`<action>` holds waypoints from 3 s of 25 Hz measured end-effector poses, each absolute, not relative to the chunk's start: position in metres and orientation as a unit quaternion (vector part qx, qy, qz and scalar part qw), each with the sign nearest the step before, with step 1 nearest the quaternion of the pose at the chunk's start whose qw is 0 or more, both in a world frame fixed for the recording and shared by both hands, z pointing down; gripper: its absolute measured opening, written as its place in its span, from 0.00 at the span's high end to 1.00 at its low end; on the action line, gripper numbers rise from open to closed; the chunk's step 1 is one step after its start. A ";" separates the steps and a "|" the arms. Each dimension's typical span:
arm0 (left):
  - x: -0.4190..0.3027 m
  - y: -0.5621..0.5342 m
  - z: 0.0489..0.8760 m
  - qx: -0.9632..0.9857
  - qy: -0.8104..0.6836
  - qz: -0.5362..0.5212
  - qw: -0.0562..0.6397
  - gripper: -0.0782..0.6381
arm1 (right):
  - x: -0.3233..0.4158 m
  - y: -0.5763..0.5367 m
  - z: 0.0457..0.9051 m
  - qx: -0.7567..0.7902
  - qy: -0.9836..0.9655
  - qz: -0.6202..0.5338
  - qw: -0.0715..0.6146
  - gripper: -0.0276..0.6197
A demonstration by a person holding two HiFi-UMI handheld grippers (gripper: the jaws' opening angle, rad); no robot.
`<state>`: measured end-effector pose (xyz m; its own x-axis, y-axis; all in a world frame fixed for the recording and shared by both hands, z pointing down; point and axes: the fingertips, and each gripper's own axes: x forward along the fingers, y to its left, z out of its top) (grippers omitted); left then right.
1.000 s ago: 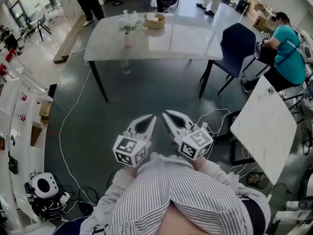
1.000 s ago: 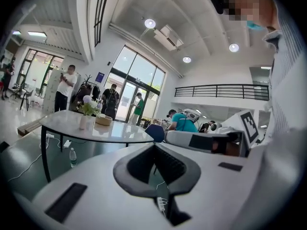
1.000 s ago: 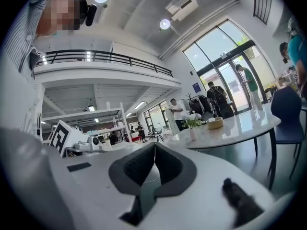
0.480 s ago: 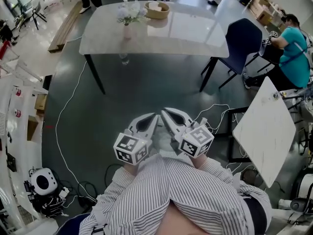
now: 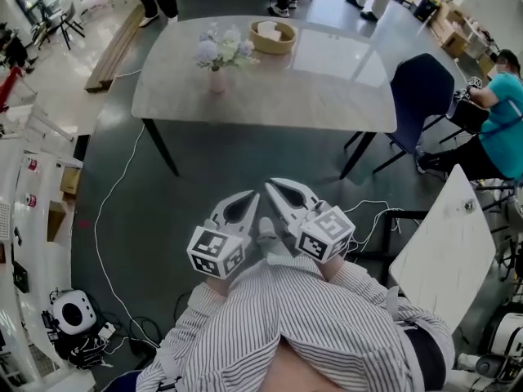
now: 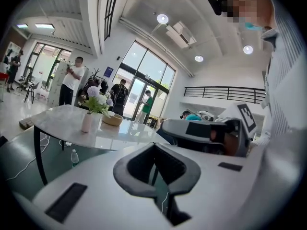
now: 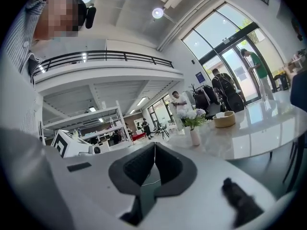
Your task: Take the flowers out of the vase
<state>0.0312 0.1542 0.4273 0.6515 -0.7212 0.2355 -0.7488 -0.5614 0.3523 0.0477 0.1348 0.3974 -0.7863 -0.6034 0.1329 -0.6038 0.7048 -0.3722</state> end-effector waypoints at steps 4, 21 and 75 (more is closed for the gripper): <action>0.028 0.107 0.424 0.876 -0.430 0.030 0.217 0.88 | 0.048 0.088 0.394 0.318 -0.927 0.200 0.003 0.93; 0.034 -0.013 0.412 0.858 -0.473 0.029 0.198 0.88 | 0.060 -0.039 0.376 0.284 -0.941 0.182 -0.010 0.93; -0.088 -0.214 0.440 0.901 -0.357 0.103 0.223 0.88 | -0.049 -0.227 0.423 0.389 -0.894 0.222 0.015 0.93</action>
<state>-0.0880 -0.2139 0.4401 0.7233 -0.5984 0.3447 -0.6901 -0.6452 0.3280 -0.0492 -0.2271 0.4231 -0.6974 -0.6882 0.2001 -0.7017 0.5989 -0.3859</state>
